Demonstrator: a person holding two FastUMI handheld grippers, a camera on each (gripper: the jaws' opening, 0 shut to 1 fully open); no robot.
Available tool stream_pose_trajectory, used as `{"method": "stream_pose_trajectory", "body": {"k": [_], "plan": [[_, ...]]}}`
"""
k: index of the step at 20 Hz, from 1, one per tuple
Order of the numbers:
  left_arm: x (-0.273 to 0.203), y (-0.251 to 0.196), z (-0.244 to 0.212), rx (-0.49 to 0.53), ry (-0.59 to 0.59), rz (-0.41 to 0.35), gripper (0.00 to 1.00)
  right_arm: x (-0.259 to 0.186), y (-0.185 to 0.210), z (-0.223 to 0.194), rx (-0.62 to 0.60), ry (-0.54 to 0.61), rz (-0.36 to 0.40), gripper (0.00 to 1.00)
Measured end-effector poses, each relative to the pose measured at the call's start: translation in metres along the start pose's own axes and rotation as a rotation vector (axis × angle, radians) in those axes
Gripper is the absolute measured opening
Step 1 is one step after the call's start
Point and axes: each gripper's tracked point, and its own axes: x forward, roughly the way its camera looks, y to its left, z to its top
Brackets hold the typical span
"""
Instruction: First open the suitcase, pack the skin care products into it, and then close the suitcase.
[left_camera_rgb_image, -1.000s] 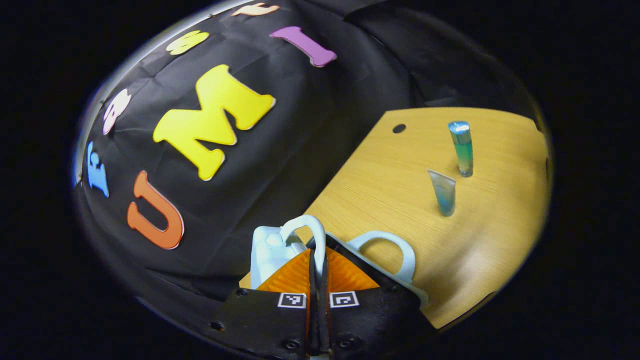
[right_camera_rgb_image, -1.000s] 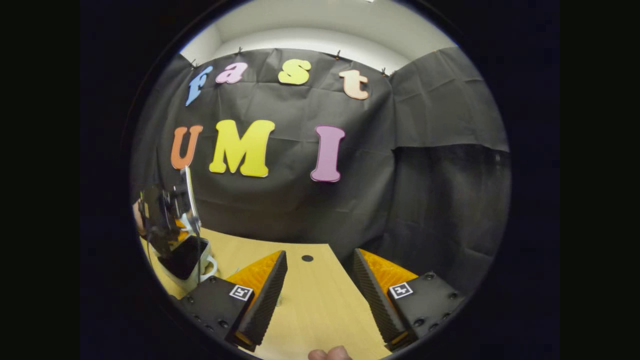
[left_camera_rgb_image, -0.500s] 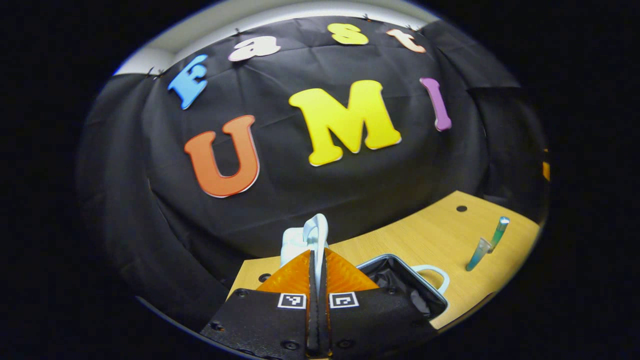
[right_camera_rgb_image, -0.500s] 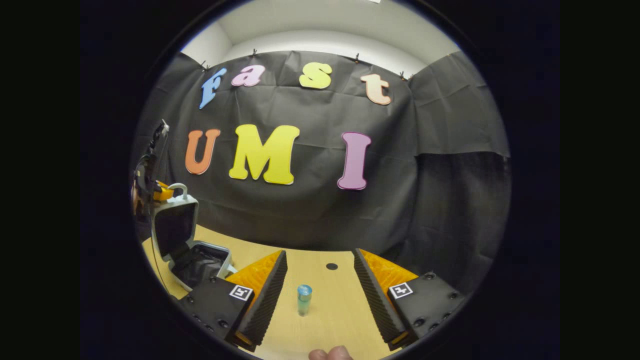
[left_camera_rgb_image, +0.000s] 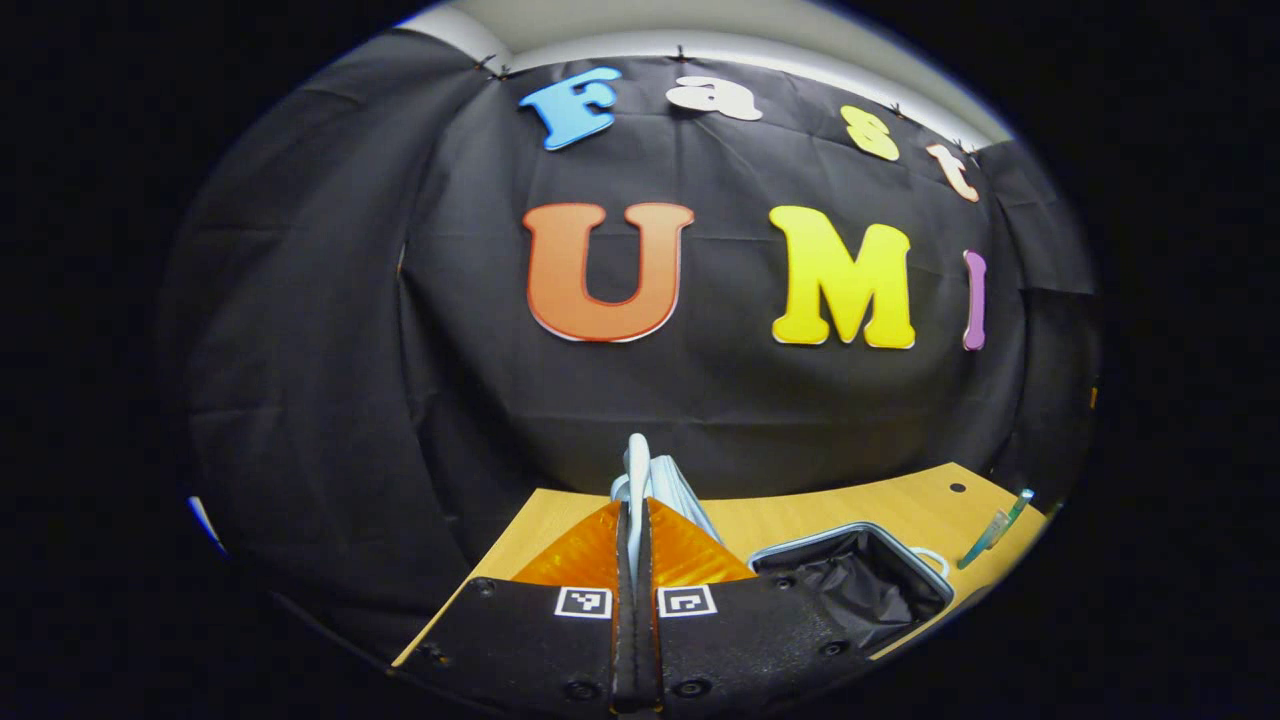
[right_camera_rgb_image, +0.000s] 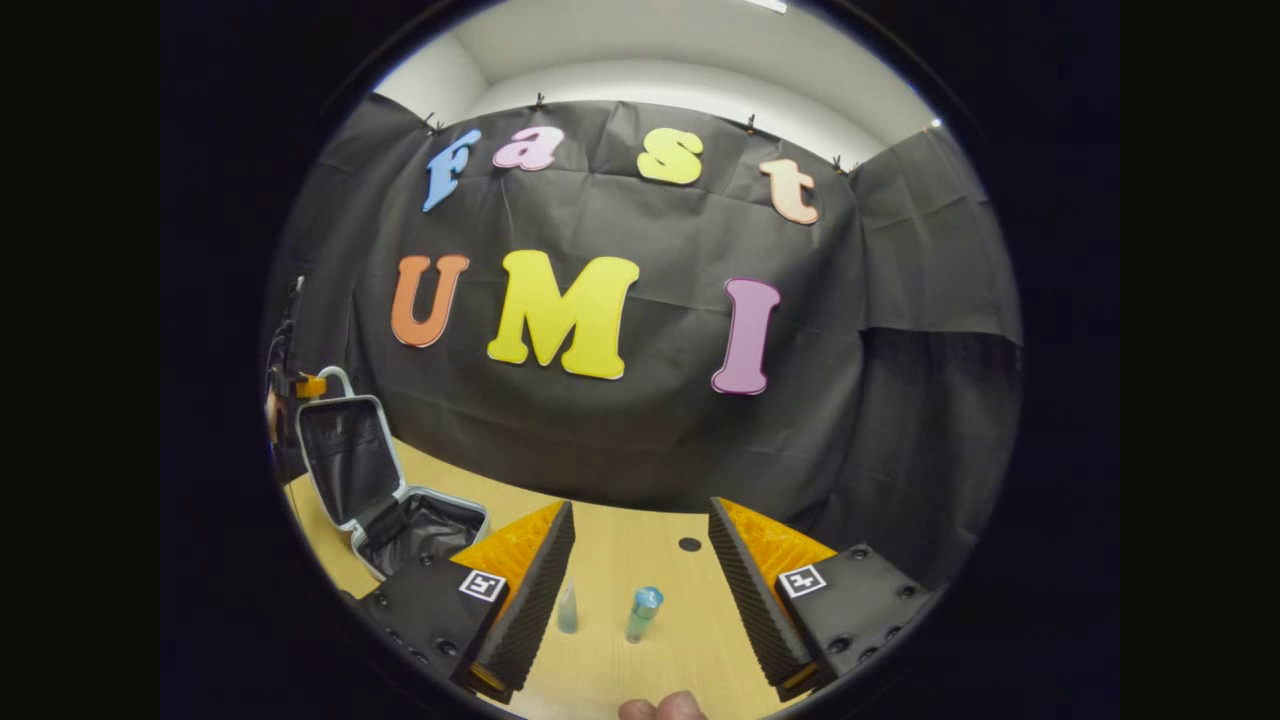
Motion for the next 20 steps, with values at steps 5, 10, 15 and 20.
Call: {"method": "stream_pose_trajectory", "body": {"k": [5, 10, 15, 20], "plan": [[0.017, 0.072, -0.091, -0.135, 0.092, 0.042, 0.03, 0.006, 0.010, 0.001, -0.022, 0.031, -0.008, 0.80], [0.010, 0.102, -0.166, -0.223, 0.183, 0.054, 0.03, 0.009, 0.014, -0.003, -0.065, 0.058, -0.019, 0.80], [0.010, 0.107, -0.200, -0.228, 0.243, 0.064, 0.06, 0.011, 0.022, -0.010, -0.078, 0.075, -0.008, 0.79], [0.006, 0.123, -0.199, -0.203, 0.228, 0.115, 0.34, 0.007, 0.020, -0.011, -0.084, 0.074, -0.004, 0.81]]}}
